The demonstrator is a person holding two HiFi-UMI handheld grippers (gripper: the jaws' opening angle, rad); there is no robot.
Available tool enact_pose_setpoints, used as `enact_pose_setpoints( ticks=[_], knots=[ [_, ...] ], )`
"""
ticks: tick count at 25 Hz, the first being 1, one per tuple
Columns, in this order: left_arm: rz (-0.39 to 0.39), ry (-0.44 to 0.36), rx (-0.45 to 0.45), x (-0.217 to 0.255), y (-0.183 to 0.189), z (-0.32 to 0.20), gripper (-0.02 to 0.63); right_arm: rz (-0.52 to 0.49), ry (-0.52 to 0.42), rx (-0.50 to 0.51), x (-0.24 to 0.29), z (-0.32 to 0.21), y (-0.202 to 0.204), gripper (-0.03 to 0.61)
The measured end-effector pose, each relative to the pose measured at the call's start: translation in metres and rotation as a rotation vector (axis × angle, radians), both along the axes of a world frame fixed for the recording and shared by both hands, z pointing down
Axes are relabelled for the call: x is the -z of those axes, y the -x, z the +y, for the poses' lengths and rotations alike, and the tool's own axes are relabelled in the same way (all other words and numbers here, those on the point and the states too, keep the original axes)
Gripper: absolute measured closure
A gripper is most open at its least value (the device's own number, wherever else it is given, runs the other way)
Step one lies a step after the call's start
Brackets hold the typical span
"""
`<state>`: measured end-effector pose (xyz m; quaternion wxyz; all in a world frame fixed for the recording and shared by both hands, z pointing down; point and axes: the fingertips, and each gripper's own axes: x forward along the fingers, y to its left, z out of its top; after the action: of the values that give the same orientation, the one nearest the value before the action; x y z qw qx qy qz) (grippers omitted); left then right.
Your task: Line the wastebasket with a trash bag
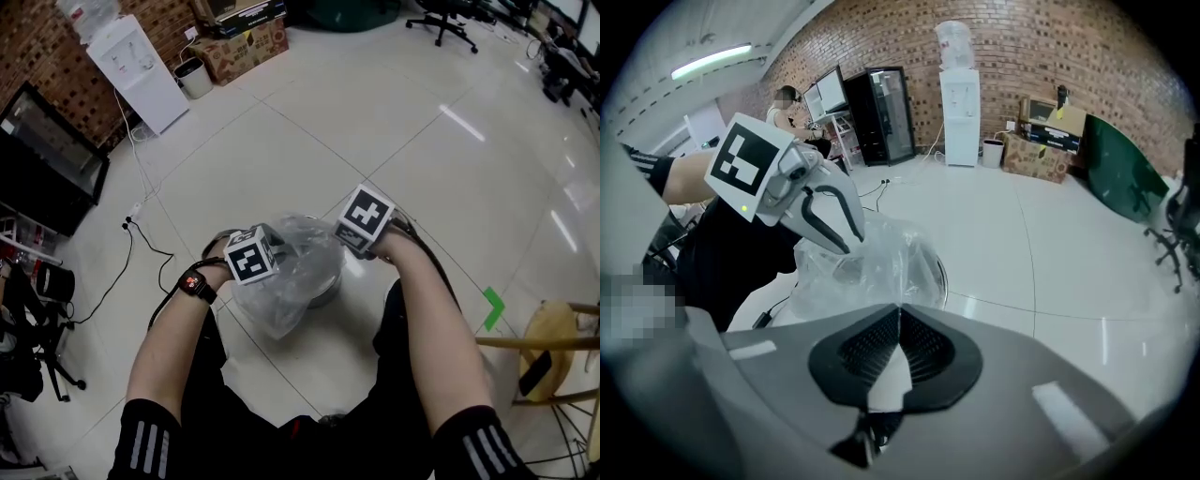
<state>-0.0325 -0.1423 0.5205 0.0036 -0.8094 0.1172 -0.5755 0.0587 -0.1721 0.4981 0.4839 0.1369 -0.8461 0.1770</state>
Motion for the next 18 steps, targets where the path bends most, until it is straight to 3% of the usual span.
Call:
enact_pose_setpoints(
  ticks=[8, 18],
  knots=[
    [-0.059, 0.015, 0.030, -0.068, -0.010, -0.033, 0.522, 0.062, -0.021, -0.004, -0.016, -0.003, -0.008, 0.569],
    [-0.112, 0.138, 0.036, -0.137, -0.016, -0.039, 0.522, 0.132, -0.012, -0.024, -0.056, -0.008, -0.011, 0.569]
  ],
)
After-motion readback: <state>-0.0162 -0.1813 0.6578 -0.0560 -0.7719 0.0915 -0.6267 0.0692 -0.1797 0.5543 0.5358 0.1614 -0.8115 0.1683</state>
